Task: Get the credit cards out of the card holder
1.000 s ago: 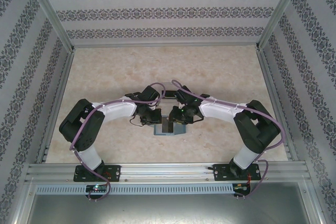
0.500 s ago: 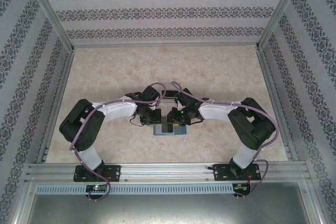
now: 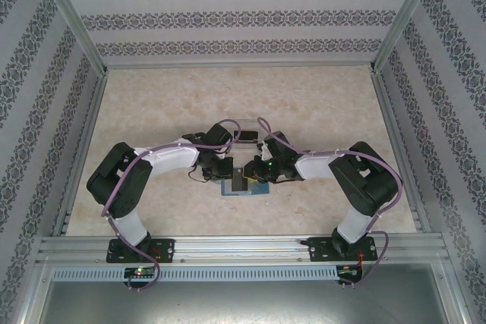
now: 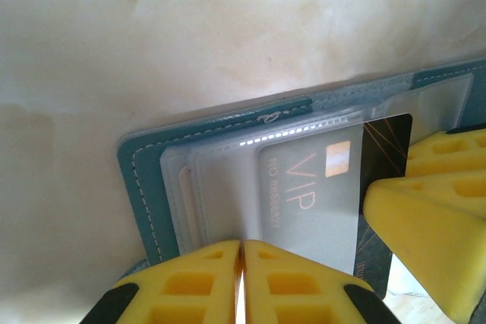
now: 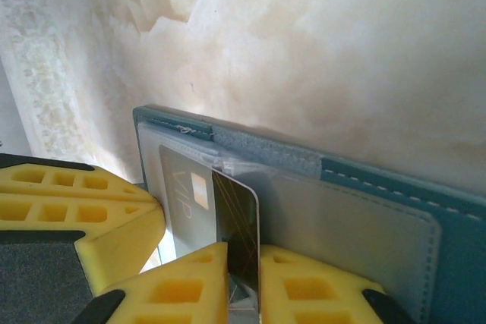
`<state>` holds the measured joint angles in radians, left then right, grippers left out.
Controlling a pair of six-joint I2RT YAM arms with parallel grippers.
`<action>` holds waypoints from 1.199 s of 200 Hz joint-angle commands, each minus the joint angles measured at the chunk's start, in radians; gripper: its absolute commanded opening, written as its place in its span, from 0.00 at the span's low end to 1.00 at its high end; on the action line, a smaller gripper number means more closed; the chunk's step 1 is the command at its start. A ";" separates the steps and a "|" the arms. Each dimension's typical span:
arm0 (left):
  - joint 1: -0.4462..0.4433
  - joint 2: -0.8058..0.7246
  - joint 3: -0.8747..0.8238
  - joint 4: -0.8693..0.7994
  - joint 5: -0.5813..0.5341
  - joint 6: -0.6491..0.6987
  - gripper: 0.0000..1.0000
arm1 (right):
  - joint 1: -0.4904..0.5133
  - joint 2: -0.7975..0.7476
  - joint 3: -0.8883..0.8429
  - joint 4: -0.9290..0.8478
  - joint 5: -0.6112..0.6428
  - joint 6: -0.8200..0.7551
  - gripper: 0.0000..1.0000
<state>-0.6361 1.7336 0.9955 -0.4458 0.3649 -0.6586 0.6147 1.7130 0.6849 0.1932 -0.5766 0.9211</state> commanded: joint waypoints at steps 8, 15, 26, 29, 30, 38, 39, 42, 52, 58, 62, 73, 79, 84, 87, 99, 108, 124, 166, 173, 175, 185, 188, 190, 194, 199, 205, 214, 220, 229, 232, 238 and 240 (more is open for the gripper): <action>-0.016 0.029 -0.001 -0.072 -0.048 0.019 0.11 | -0.009 0.000 -0.027 0.041 0.026 0.010 0.13; -0.016 0.028 -0.001 -0.073 -0.049 0.019 0.11 | -0.011 -0.008 -0.028 0.029 0.033 0.006 0.11; -0.016 0.027 -0.001 -0.074 -0.051 0.019 0.11 | -0.015 -0.021 -0.026 -0.006 0.050 -0.008 0.10; -0.016 0.027 -0.001 -0.076 -0.051 0.019 0.11 | -0.014 -0.026 -0.023 -0.018 0.055 -0.013 0.09; -0.017 0.027 -0.001 -0.076 -0.051 0.020 0.11 | -0.015 -0.027 -0.023 -0.022 0.058 -0.014 0.09; -0.017 0.026 0.001 -0.077 -0.052 0.020 0.11 | -0.017 -0.037 -0.017 -0.054 0.071 -0.030 0.08; -0.016 0.026 0.001 -0.077 -0.053 0.020 0.11 | -0.017 -0.038 -0.017 -0.059 0.074 -0.032 0.08; -0.016 0.027 0.000 -0.077 -0.053 0.020 0.11 | -0.017 -0.042 -0.014 -0.072 0.079 -0.039 0.08; -0.017 0.028 0.001 -0.078 -0.052 0.020 0.11 | -0.017 -0.055 -0.006 -0.114 0.098 -0.058 0.07; -0.016 0.027 0.001 -0.080 -0.054 0.021 0.11 | -0.017 -0.062 0.000 -0.140 0.108 -0.070 0.07; -0.017 0.026 0.001 -0.080 -0.054 0.020 0.11 | -0.017 -0.065 0.003 -0.159 0.116 -0.078 0.06; -0.016 0.025 0.000 -0.082 -0.056 0.020 0.11 | -0.017 -0.077 0.013 -0.201 0.136 -0.100 0.06; -0.017 0.026 0.000 -0.082 -0.057 0.023 0.11 | -0.017 -0.084 0.017 -0.223 0.146 -0.111 0.06; -0.016 0.025 0.000 -0.083 -0.058 0.023 0.11 | -0.017 -0.087 0.022 -0.241 0.154 -0.118 0.05; -0.017 0.025 0.001 -0.083 -0.059 0.023 0.11 | -0.016 -0.089 0.024 -0.251 0.159 -0.124 0.05; -0.016 0.024 0.000 -0.086 -0.062 0.023 0.11 | -0.018 -0.098 0.035 -0.289 0.176 -0.143 0.05; -0.016 0.023 0.000 -0.086 -0.062 0.022 0.11 | -0.019 -0.106 0.042 -0.318 0.192 -0.155 0.05; -0.016 0.019 0.000 -0.089 -0.064 0.023 0.11 | -0.018 -0.125 0.058 -0.370 0.222 -0.180 0.04; -0.016 0.010 0.000 -0.084 -0.063 0.021 0.11 | -0.018 -0.188 0.099 -0.496 0.288 -0.244 0.04; -0.017 0.006 -0.003 -0.077 -0.058 0.019 0.11 | -0.018 -0.200 0.106 -0.516 0.295 -0.250 0.04; -0.017 0.006 -0.003 -0.073 -0.055 0.018 0.11 | -0.019 -0.203 0.109 -0.521 0.296 -0.253 0.04; -0.016 0.002 -0.009 -0.054 -0.038 0.012 0.12 | -0.018 -0.218 0.119 -0.544 0.306 -0.266 0.04; -0.017 0.001 -0.009 -0.050 -0.032 0.009 0.12 | -0.018 -0.223 0.121 -0.549 0.309 -0.269 0.04; -0.016 0.001 -0.010 -0.047 -0.031 0.008 0.11 | -0.018 -0.227 0.124 -0.555 0.310 -0.270 0.03; -0.016 0.001 -0.009 -0.043 -0.025 0.005 0.12 | -0.019 -0.234 0.127 -0.564 0.315 -0.275 0.03; -0.016 0.001 -0.008 -0.038 -0.018 0.001 0.12 | -0.018 -0.240 0.133 -0.574 0.319 -0.281 0.03; -0.016 0.000 -0.007 -0.031 -0.010 0.000 0.12 | -0.018 -0.248 0.139 -0.585 0.322 -0.288 0.03; -0.016 -0.004 -0.006 -0.024 -0.002 -0.002 0.12 | -0.019 -0.260 0.148 -0.601 0.323 -0.297 0.03; -0.016 -0.008 -0.001 -0.023 -0.001 -0.003 0.12 | -0.018 -0.268 0.154 -0.609 0.324 -0.303 0.03; -0.016 -0.015 0.006 -0.022 0.001 -0.003 0.12 | -0.018 -0.279 0.165 -0.625 0.324 -0.312 0.03; -0.016 -0.018 0.008 -0.023 0.001 -0.002 0.13 | -0.018 -0.282 0.170 -0.630 0.324 -0.316 0.02; -0.016 -0.024 0.015 -0.024 0.002 -0.002 0.14 | -0.018 -0.290 0.179 -0.640 0.324 -0.325 0.03; -0.016 -0.026 0.016 -0.023 0.003 -0.001 0.14 | -0.018 -0.293 0.181 -0.644 0.325 -0.328 0.02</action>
<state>-0.6407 1.7325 0.9993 -0.4488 0.3649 -0.6590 0.6041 1.4631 0.8196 -0.3607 -0.2916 0.6518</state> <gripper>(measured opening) 0.126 0.054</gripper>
